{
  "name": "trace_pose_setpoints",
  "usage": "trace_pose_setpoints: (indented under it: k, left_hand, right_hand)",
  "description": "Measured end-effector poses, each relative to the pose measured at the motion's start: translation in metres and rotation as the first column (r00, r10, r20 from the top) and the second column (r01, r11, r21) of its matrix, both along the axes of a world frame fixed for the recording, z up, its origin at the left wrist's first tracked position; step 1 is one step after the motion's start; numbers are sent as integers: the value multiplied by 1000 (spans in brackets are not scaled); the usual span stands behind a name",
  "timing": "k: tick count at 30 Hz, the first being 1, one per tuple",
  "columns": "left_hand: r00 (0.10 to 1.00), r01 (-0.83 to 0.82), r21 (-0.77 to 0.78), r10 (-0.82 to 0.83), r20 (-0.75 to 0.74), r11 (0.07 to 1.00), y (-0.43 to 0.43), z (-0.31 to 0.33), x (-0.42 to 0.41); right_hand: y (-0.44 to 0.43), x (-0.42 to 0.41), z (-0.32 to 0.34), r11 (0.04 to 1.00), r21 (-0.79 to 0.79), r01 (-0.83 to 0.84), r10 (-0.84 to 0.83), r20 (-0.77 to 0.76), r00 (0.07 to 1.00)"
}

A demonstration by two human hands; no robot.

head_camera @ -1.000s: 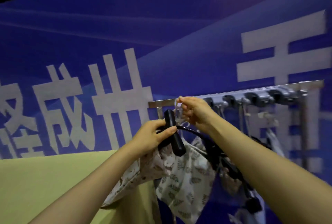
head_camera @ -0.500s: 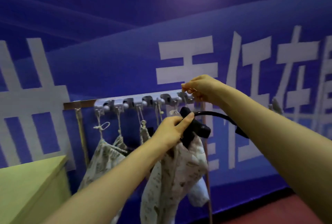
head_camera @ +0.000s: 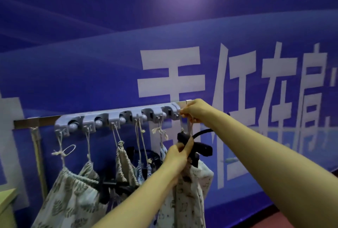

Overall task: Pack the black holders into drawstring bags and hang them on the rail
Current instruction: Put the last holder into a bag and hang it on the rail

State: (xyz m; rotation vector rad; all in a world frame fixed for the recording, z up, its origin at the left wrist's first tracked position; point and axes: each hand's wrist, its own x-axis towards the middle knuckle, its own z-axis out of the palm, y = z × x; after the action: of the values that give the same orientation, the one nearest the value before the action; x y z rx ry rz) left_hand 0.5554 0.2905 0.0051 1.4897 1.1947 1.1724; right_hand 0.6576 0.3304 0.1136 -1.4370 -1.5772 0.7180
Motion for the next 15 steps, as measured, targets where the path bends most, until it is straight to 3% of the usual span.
trace_pose_setpoints:
  k: [8, 12, 15]
  left_hand:
    - [998, 13, -56, -9, 68, 998, 53, -12, 6]
    - [984, 31, -88, -15, 176, 996, 75, -19, 8]
    - [988, 2, -70, 9, 155, 998, 87, -27, 9]
  right_hand:
    - [60, -5, -10, 1000, 14, 8, -7, -128, 992]
    - [87, -10, -16, 996, 78, 34, -31, -50, 998]
    - [103, -10, -21, 991, 117, 62, -56, -47, 997]
